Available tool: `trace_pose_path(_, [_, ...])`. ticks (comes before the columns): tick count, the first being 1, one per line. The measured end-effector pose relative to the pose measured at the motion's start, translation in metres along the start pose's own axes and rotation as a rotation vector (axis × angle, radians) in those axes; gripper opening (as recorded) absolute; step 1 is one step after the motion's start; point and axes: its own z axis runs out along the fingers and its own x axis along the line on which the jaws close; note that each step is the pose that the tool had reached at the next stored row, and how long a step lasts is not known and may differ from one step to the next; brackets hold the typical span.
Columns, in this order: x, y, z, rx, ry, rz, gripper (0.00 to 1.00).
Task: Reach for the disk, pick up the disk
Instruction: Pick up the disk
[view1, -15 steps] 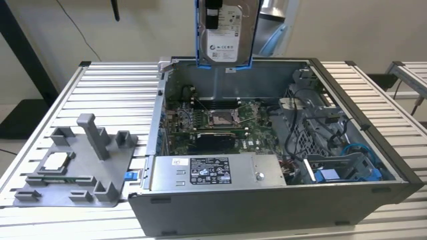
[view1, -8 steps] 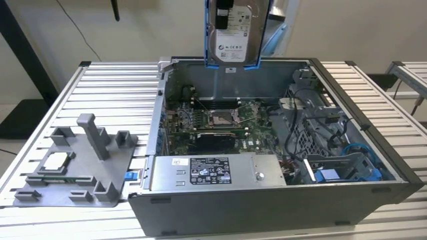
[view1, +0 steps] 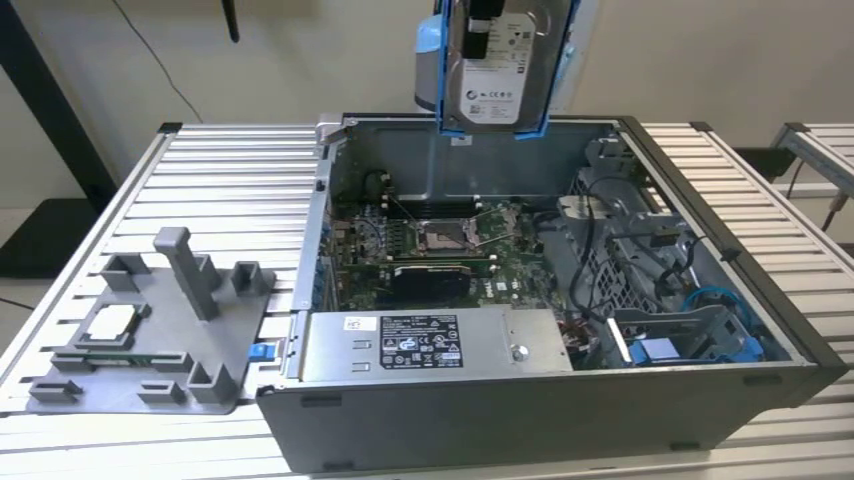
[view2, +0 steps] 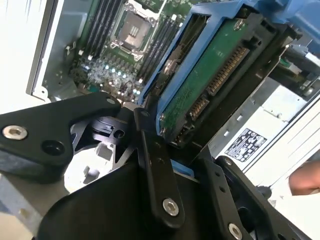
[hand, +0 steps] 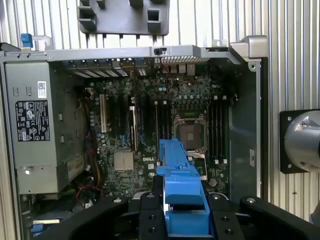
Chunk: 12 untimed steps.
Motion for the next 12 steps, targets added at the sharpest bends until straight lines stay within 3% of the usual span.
trace_pose_path(4, [-0.0004,-0.0058,0.0001,0.0001,-0.0002,0.000,0.00])
trace_pose_path(12, [-0.0004,-0.0059,0.0001,0.0001,-0.0001,0.000,0.00])
